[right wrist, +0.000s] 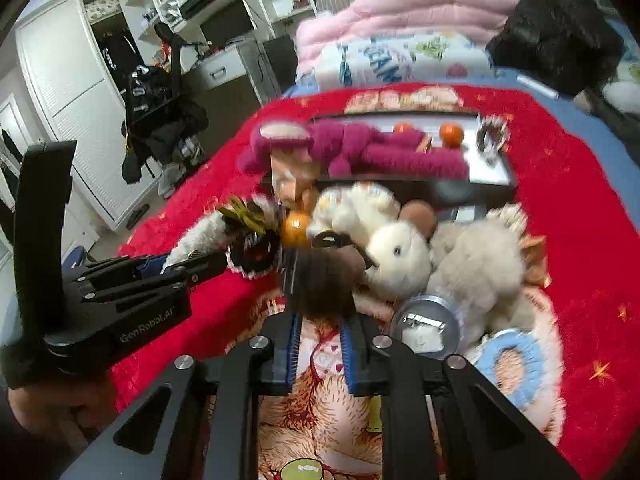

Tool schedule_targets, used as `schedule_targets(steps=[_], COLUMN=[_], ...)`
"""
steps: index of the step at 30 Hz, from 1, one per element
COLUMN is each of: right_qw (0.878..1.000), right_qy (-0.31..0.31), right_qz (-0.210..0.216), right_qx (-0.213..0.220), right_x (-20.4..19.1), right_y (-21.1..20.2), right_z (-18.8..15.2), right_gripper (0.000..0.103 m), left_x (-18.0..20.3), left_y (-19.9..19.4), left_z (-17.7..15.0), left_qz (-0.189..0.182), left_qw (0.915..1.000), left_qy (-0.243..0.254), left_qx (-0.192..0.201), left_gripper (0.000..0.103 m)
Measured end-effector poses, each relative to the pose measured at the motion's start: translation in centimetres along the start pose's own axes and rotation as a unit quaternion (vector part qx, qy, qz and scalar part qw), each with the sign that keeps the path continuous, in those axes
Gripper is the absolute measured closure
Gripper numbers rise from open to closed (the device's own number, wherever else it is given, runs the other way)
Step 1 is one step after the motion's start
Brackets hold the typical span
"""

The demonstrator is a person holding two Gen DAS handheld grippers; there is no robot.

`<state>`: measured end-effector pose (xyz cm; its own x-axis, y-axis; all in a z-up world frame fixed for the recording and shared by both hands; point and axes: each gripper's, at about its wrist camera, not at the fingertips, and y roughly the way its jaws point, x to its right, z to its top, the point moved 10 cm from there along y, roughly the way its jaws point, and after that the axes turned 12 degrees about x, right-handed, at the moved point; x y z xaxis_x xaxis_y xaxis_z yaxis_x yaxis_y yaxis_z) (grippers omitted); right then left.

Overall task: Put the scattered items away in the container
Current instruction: 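Close the right tool on the dark spiky hair clip and lift it, then carry the headband in the left tool while the right tool carries the clip over the black tray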

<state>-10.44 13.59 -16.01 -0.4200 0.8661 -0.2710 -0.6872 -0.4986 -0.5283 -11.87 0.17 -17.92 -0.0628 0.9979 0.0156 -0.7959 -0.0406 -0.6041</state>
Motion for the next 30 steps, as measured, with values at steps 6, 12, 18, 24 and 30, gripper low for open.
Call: schedule_targets(steps=[6, 12, 18, 24, 30], right_qw=[1.0, 0.997, 0.997, 0.993, 0.989], right_qy=[0.015, 0.053, 0.07, 0.089, 0.108], right_qz=[0.006, 0.0, -0.03, -0.056, -0.042], right_qx=[-0.017, -0.061, -0.031, -0.053, -0.088], right_x=[0.1, 1.8, 3.3, 4.7, 4.6], right_y=[0.0, 2.0, -0.3, -0.2, 1.9], right_z=[-0.5, -2.9, -1.7, -2.7, -4.1], right_gripper=[0.096, 0.09, 0.053, 0.052, 0.052], left_x=[-0.2, 0.1, 0.2, 0.3, 0.6], left_y=[0.3, 0.4, 0.6, 0.7, 0.7], left_z=[-0.7, -1.1, -1.3, -1.5, -1.7], left_qz=[0.001, 0.0, 0.0, -0.003, -0.006], left_qw=[0.9999, 0.9998, 0.9997, 0.9995, 0.9993], left_qy=[-0.006, 0.001, 0.003, 0.002, 0.009], left_qx=[-0.015, -0.02, -0.026, -0.03, -0.034], left_gripper=[0.076, 0.076, 0.076, 0.076, 0.076])
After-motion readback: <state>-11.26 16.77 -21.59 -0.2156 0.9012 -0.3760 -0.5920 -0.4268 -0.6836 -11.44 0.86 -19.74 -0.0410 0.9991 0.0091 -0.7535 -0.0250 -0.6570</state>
